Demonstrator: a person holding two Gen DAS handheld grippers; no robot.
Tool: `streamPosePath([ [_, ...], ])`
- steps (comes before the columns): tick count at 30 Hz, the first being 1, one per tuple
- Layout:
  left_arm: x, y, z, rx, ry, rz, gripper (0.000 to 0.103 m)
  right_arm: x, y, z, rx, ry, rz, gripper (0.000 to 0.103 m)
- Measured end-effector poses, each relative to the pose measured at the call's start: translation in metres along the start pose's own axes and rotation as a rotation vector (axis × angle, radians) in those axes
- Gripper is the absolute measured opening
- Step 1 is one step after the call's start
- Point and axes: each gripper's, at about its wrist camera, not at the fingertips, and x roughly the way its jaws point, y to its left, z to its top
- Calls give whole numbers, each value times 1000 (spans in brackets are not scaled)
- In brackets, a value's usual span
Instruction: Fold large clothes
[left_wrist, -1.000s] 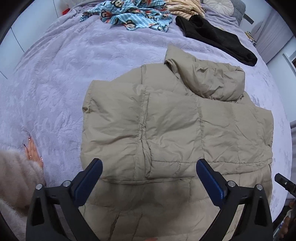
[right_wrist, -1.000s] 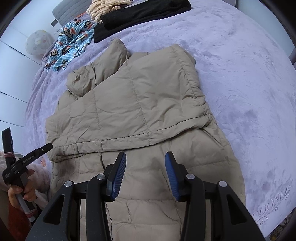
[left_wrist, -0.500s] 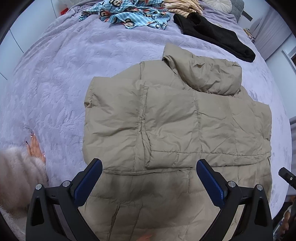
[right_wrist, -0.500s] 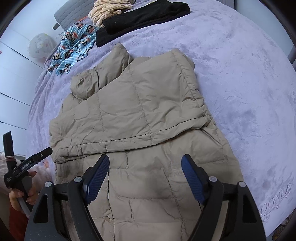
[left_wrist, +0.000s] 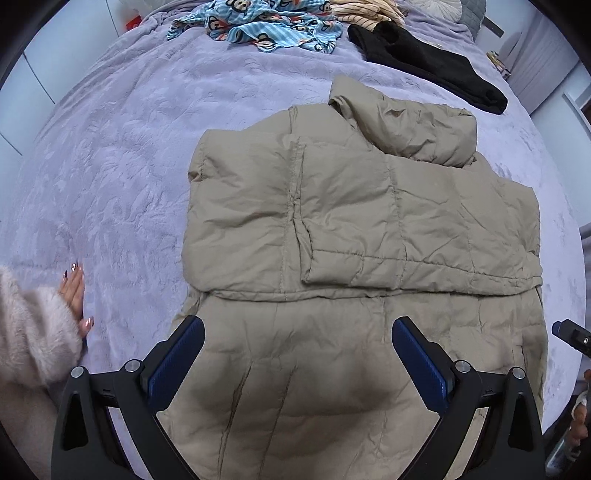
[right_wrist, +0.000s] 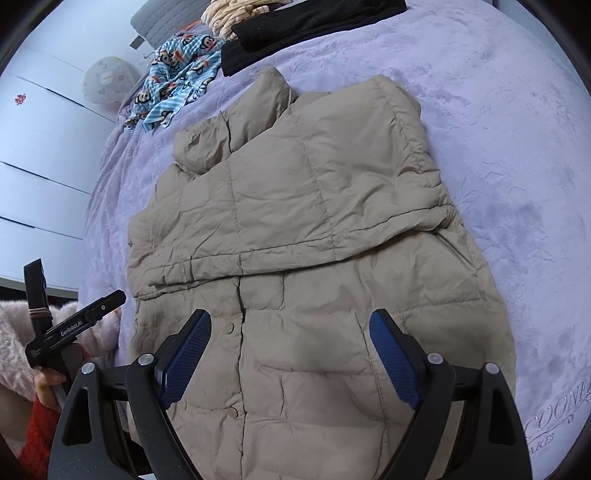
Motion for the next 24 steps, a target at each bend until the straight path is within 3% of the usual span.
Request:
streamPosePath([
  [5,-6,0,-34,-54,18,39,102,2,-11,-7,-9,56,47,89],
  [11,-13,-4,-77,-88,73,35,102,2,-27,-27,22,108,62,90],
  [18,-19,-1,-106,-41,87,18,102,2,-41,-64,127,109,76,90],
  [24,-25,30,-131,-66,82,-26,102,-1,-44,-100,230,83,76,90],
])
